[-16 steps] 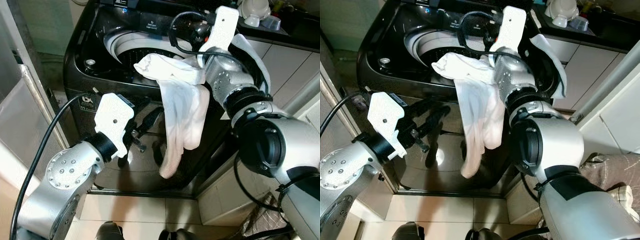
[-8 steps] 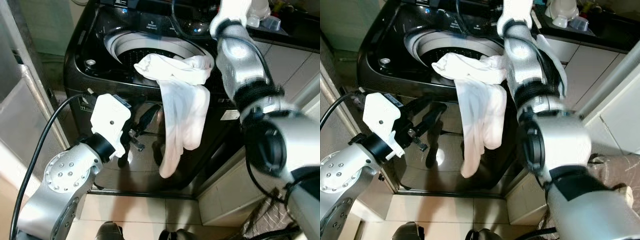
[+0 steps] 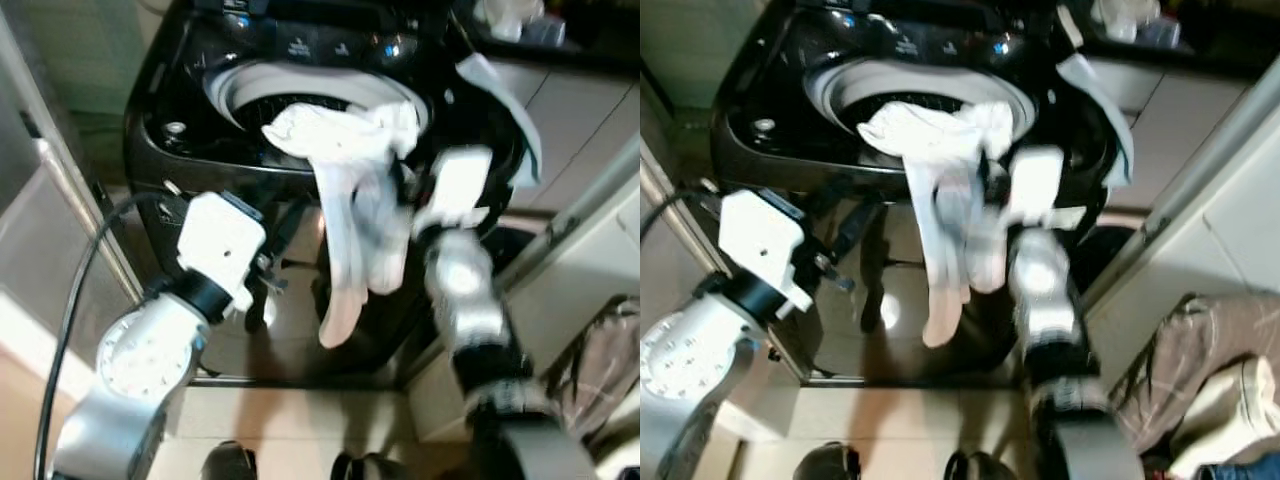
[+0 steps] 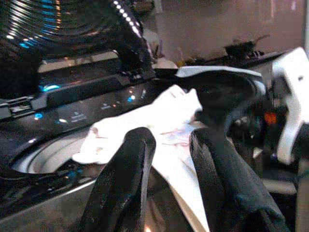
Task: Clothes washing
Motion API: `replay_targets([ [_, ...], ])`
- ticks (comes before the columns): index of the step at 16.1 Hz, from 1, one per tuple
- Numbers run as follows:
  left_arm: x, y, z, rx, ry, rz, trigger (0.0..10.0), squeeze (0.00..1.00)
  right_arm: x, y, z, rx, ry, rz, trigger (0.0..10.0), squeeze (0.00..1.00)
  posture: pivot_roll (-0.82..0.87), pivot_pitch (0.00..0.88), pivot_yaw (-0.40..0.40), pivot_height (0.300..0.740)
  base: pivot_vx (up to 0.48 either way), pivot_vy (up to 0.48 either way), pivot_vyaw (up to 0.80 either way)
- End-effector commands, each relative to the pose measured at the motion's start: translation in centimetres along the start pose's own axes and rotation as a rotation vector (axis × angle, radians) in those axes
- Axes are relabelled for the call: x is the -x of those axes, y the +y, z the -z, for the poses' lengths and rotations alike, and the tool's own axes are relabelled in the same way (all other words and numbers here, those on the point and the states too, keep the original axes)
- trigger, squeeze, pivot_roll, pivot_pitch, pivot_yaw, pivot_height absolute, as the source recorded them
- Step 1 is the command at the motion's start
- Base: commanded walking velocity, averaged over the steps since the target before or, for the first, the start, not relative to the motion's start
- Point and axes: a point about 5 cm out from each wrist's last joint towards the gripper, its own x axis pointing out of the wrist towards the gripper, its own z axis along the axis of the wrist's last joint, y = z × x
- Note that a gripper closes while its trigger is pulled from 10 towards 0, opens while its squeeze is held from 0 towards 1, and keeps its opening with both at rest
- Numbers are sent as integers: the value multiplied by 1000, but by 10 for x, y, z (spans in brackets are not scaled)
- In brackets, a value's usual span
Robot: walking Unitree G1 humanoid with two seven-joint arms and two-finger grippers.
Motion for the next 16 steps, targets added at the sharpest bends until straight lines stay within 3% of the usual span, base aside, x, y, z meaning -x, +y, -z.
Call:
replay_targets([
  [1,3,-3,-7,1,-13,10,10000,0,2,2,-8,-23,-27,-20,10000,0,194,179,-59,740,0,0,0],
  [2,6,-1,-9,0,0,21,10000,0,23,9,4,-44,52,-28,10000,0,205,197,-45,740,0,0,0],
  [6,8,3,-12,-32,3,14,10000,0,45,26,45,-106,285,-82,10000,0,243,229,-32,740,0,0,0],
  [11,8,2,-16,-36,3,-2,10000,0,41,37,75,-140,436,-136,10000,0,272,238,-35,740,0,0,0],
  [13,7,3,-16,-36,-2,-15,10000,0,39,37,80,-106,468,-123,10000,0,273,235,-40,740,0,0,0],
  [16,4,3,-18,-36,-11,-25,10000,0,19,33,76,-52,481,-106,10000,0,273,225,-51,740,0,0,0],
])
